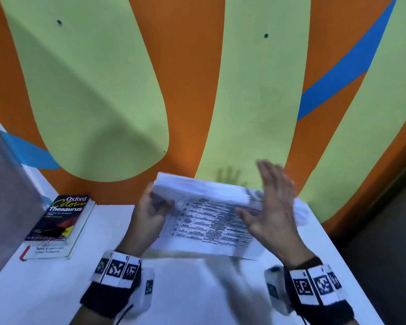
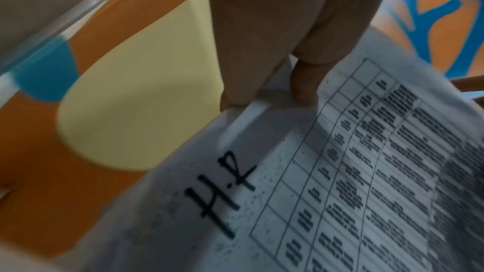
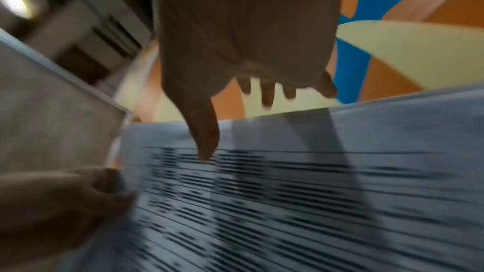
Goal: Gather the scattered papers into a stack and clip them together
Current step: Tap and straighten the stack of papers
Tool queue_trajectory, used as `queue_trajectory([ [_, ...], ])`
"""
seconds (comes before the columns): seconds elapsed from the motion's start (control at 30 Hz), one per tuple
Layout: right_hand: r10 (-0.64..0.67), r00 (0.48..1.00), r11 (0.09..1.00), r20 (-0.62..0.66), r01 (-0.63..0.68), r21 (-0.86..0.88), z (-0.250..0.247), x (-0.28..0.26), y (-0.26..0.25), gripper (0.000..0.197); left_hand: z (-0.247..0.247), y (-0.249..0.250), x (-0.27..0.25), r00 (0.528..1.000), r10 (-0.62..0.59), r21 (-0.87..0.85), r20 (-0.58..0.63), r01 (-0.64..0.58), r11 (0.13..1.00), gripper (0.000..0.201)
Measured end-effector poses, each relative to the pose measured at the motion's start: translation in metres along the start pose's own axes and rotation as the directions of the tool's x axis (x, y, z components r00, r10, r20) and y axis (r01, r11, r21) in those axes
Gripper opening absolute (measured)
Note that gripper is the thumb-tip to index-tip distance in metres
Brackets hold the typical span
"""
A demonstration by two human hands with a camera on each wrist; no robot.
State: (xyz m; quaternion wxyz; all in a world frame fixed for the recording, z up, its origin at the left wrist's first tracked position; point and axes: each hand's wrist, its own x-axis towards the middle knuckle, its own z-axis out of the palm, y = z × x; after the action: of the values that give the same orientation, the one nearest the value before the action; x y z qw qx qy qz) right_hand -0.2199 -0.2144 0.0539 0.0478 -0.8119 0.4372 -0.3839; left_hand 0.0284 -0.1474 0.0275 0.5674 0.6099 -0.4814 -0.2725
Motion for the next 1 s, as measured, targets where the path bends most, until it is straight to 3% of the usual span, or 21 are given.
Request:
queue_trajectory([
  [0.07, -0.063, 0.983, 0.998, 0.173, 0.06, 0.022, 0.003, 0.016, -0.025, 0.068, 0.004, 0.026, 0.007, 0.994, 0.099, 0.09, 0.052, -0.103, 0.991, 0.038],
  [0.1, -0.101, 0.981, 0.995, 0.163, 0.099, 0.02, 0.005, 0.024, -0.032, 0.044, 0.005, 0.036, 0.01, 0.987, 0.149, 0.14, 0.069, -0.157, 0.978, 0.036],
  [0.13, -0.123, 0.983, 0.992, 0.133, 0.117, 0.056, 0.005, 0.031, -0.035, 0.033, 0.005, 0.045, 0.011, 0.979, 0.187, 0.175, 0.077, -0.197, 0.965, 0.033],
  [0.2, -0.055, 0.995, 0.981, 0.087, 0.038, 0.193, 0.004, 0.039, -0.034, 0.05, -0.002, 0.055, 0.012, 0.964, 0.265, 0.249, -0.013, -0.253, 0.935, 0.032],
  [0.27, 0.09, 0.992, 0.898, 0.084, -0.118, 0.425, 0.002, 0.04, -0.027, 0.039, -0.015, 0.054, 0.01, 0.924, 0.317, 0.292, -0.212, -0.249, 0.923, 0.044],
  [0.33, 0.177, 0.979, 0.742, 0.097, -0.198, 0.641, 0.0, 0.037, -0.024, 0.025, -0.025, 0.046, 0.006, 0.926, 0.199, 0.092, -0.322, -0.179, 0.98, 0.07],
  [0.37, 0.193, 0.975, 0.681, 0.111, -0.214, 0.7, 0.0, 0.034, -0.026, 0.024, -0.025, 0.041, 0.005, 0.948, 0.125, -0.041, -0.293, -0.143, 0.989, 0.077],
  [0.4, 0.182, 0.975, 0.653, 0.124, -0.214, 0.727, 0.002, 0.032, -0.028, 0.024, -0.024, 0.036, 0.004, 0.966, 0.083, -0.13, -0.246, -0.118, 0.984, 0.074],
  [0.47, 0.174, 0.977, 0.619, 0.127, -0.209, 0.757, 0.009, 0.027, -0.029, 0.024, -0.019, 0.035, 0.001, 0.978, 0.075, -0.17, -0.193, -0.108, 0.979, 0.049],
  [0.53, 0.2, 0.973, 0.575, 0.114, -0.211, 0.79, 0.016, 0.025, -0.03, 0.023, -0.019, 0.038, 0.001, 0.964, 0.091, -0.186, -0.248, -0.14, 0.973, 0.035],
  [0.67, 0.194, 0.973, 0.573, 0.128, -0.218, 0.79, 0.025, 0.015, -0.034, 0.041, -0.022, 0.034, -0.006, 0.952, 0.109, -0.137, -0.286, -0.153, 0.979, 0.037],
  [0.73, 0.204, 0.966, 0.576, 0.158, -0.249, 0.778, 0.033, 0.005, -0.034, 0.048, -0.015, 0.025, -0.015, 0.965, 0.047, -0.067, -0.259, -0.066, 0.996, 0.035],
  [0.8, 0.234, 0.959, 0.605, 0.162, -0.274, 0.748, 0.042, -0.003, -0.033, 0.043, -0.01, 0.01, -0.018, 0.968, 0.004, 0.019, -0.25, 0.001, 1.0, 0.036],
  [0.87, 0.263, 0.956, 0.606, 0.127, -0.267, 0.75, 0.047, -0.006, -0.034, 0.04, -0.008, 0.003, -0.018, 0.965, 0.038, 0.058, -0.259, -0.023, 0.998, 0.032],
  [1.0, 0.268, 0.963, 0.626, 0.021, -0.191, 0.756, 0.041, -0.001, -0.034, 0.023, -0.015, 0.01, -0.019, 0.955, 0.126, -0.088, -0.269, -0.155, 0.984, 0.034],
])
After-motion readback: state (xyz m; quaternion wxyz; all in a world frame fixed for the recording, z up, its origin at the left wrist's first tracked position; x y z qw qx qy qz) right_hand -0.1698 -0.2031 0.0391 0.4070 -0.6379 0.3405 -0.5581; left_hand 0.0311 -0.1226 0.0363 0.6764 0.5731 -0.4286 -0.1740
